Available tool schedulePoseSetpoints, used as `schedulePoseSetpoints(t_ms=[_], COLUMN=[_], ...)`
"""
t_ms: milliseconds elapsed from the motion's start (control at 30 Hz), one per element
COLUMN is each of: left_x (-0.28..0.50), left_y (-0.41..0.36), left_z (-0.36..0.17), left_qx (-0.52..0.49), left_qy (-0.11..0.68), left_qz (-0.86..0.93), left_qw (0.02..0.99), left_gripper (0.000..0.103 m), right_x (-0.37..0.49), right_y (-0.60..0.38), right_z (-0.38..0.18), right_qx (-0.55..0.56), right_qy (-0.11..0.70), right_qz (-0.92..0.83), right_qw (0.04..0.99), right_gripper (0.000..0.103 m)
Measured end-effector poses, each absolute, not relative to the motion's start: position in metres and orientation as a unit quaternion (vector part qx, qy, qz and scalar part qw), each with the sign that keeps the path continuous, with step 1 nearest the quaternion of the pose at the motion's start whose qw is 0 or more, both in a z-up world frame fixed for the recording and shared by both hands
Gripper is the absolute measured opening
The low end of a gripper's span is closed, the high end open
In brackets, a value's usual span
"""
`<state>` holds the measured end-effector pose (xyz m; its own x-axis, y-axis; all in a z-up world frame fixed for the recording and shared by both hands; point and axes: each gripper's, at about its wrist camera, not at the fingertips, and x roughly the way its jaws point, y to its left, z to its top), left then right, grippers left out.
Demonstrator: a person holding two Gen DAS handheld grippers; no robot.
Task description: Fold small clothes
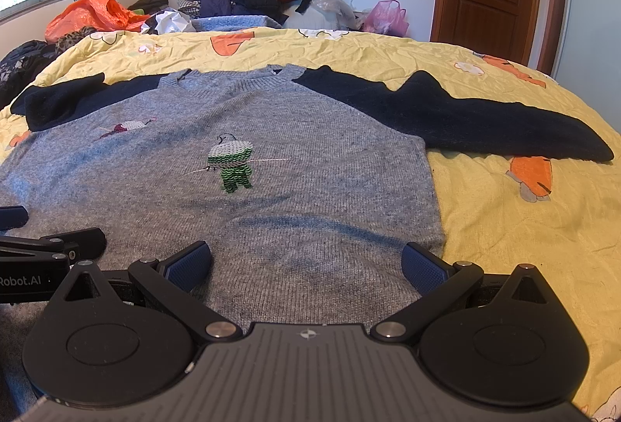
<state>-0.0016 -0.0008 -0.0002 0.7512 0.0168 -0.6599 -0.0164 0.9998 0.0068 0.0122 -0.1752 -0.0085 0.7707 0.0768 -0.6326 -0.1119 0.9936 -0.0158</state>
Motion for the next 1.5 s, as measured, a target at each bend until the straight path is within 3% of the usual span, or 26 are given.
schedulePoseSetpoints(t_ms=[167, 367, 533, 600, 700, 967, 1033, 1067, 1100, 1300, 1500], left_x=[-0.003, -0.003, -0.003, -0.003, -0.003, -0.003, -0.003, -0.003, -0.003, -0.003, -0.001], left_y=[-0.001, -0.002, -0.002, -0.002, -0.002, -0.002, -0.002, -0.002, -0.002, -0.002, -0.002], left_z=[0.000, 0.000, 0.000, 0.000, 0.000, 0.000, 0.000, 0.000, 0.000, 0.000, 0.001], left_qx=[0.000, 0.000, 0.000, 0.000, 0.000, 0.000, 0.000, 0.000, 0.000, -0.001, -0.003], left_qy=[0.353, 0.353, 0.353, 0.353, 0.352, 0.352, 0.352, 0.352, 0.352, 0.352, 0.352], left_qz=[0.008, 0.008, 0.008, 0.008, 0.008, 0.008, 0.008, 0.008, 0.008, 0.008, 0.008], left_qw=[0.936, 0.936, 0.936, 0.936, 0.936, 0.936, 0.936, 0.936, 0.936, 0.936, 0.936], left_gripper=[0.103, 0.103, 0.103, 0.103, 0.103, 0.103, 0.103, 0.103, 0.103, 0.103, 0.103], right_x=[0.013, 0.040, 0.089, 0.105, 0.123, 0.153, 0.161, 0.166, 0.170, 0.142, 0.126], right_y=[-0.190, -0.281, -0.423, -0.468, -0.507, -0.527, -0.524, -0.523, -0.525, -0.507, -0.350], right_z=[0.004, 0.056, 0.060, 0.050, 0.035, -0.007, -0.009, -0.012, -0.015, 0.027, 0.094], right_qx=[-0.006, 0.033, 0.235, 0.301, 0.356, 0.396, 0.376, 0.363, 0.358, 0.328, 0.193], right_qy=[0.328, 0.247, 0.238, 0.251, 0.253, 0.242, 0.241, 0.250, 0.261, 0.201, 0.168], right_qz=[0.063, 0.013, -0.073, -0.094, -0.128, -0.161, -0.167, -0.174, -0.182, -0.165, 0.023], right_qw=[0.942, 0.968, 0.940, 0.915, 0.890, 0.871, 0.879, 0.880, 0.878, 0.908, 0.966], right_gripper=[0.103, 0.103, 0.101, 0.089, 0.079, 0.071, 0.048, 0.016, 0.010, 0.011, 0.011])
